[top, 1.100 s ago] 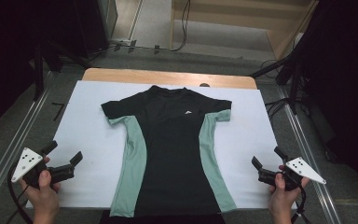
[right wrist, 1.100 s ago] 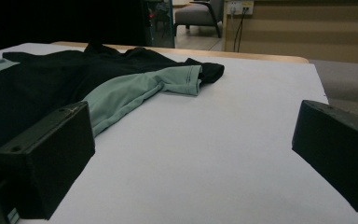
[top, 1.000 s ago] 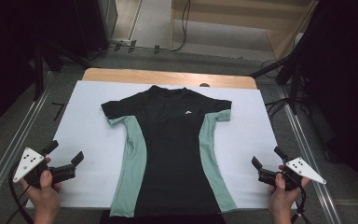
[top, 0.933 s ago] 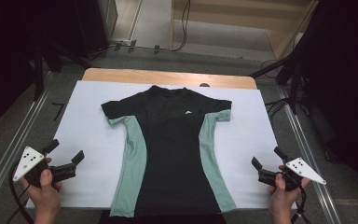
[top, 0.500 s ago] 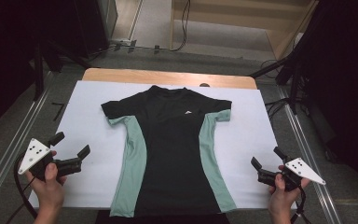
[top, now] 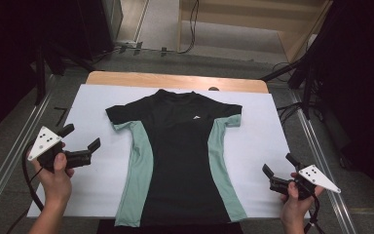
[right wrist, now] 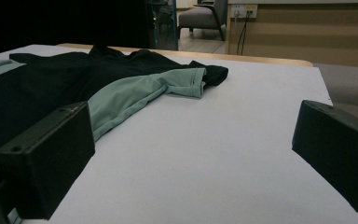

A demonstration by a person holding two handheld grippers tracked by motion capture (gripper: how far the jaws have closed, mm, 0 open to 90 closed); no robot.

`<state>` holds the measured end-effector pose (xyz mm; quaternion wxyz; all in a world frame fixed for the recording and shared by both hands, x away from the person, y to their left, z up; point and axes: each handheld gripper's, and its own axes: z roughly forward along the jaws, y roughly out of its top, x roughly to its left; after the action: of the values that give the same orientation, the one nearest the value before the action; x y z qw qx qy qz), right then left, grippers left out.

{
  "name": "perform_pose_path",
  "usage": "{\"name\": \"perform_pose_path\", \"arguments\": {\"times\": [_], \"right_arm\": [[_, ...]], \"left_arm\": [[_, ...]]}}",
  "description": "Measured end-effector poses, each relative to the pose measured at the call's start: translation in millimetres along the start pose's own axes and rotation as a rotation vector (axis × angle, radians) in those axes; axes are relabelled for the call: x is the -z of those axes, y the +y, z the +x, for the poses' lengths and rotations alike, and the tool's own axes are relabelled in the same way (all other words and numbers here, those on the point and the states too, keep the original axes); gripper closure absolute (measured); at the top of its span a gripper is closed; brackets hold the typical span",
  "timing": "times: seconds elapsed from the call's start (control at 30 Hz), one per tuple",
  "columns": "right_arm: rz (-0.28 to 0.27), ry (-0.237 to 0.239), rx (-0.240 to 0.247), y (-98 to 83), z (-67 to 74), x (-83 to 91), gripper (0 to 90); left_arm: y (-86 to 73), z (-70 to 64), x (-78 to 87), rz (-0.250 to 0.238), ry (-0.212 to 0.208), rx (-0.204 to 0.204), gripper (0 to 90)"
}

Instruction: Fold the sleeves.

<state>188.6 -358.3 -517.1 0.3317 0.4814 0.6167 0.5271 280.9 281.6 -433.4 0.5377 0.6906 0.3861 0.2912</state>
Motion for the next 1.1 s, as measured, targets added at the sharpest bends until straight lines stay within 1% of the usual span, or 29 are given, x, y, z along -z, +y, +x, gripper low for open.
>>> {"name": "perform_pose_path", "arguments": {"times": [0.13,0.17,0.2,0.3,0.47,0.57,0.6,0.67,0.73,0.8,0.83,0.87,0.9,1.0,1.1], "right_arm": [[-0.004,0.004,0.001,-0.1,-0.5,-0.5,0.0],[-0.004,0.003,0.002,-0.1,-0.5,-0.8,0.0],[-0.004,0.003,0.002,-0.1,-0.5,-0.8,0.0],[-0.003,0.005,0.004,-0.1,-0.3,-1.1,0.0],[-0.002,0.005,0.0,-0.5,-0.1,-0.3,0.0],[-0.003,0.006,0.004,-0.5,-0.4,-0.7,0.0],[-0.002,0.009,0.005,-0.6,-0.1,-1.2,0.0],[-0.002,0.009,0.005,-0.6,0.0,-1.3,0.0],[-0.002,0.01,0.008,-0.6,0.1,-1.6,0.0],[-0.001,0.011,0.008,-0.7,0.1,-1.6,0.0],[-0.001,0.011,0.008,-0.7,0.1,-1.6,0.0],[0.001,0.012,0.006,-0.7,0.3,-1.6,0.0],[0.001,0.01,0.008,-0.7,0.2,-1.7,0.0],[0.004,0.014,0.006,-0.7,0.9,-2.0,0.0],[0.004,0.014,0.007,-0.7,1.0,-2.1,0.0]], "left_arm": [[8.3,-0.7,-10.6,-0.005,-0.014,-0.003,0.0],[11.0,-1.1,-15.1,-0.005,-0.02,-0.01,0.0],[11.0,-1.1,-15.1,-0.005,-0.02,-0.01,0.0],[13.8,-0.6,-22.2,-0.002,-0.028,-0.009,0.0],[17.2,3.4,-31.4,0.006,-0.024,-0.016,0.0],[19.5,8.8,-37.1,0.006,-0.019,-0.008,0.0],[20.4,13.0,-41.6,0.01,-0.015,-0.002,0.0],[20.5,15.2,-44.1,0.012,-0.017,0.004,0.0],[20.6,19.2,-49.2,0.026,-0.012,0.002,0.0],[20.1,23.0,-54.9,0.036,-0.016,0.007,0.0],[19.6,24.4,-57.6,0.044,-0.008,0.007,0.0],[19.1,26.2,-60.3,0.048,-0.01,0.01,0.0],[18.7,28.1,-62.7,0.054,-0.015,0.016,0.0],[17.2,32.3,-70.3,0.07,-0.013,0.029,0.0],[15.5,36.6,-77.3,0.073,-0.012,0.05,0.0]]}}
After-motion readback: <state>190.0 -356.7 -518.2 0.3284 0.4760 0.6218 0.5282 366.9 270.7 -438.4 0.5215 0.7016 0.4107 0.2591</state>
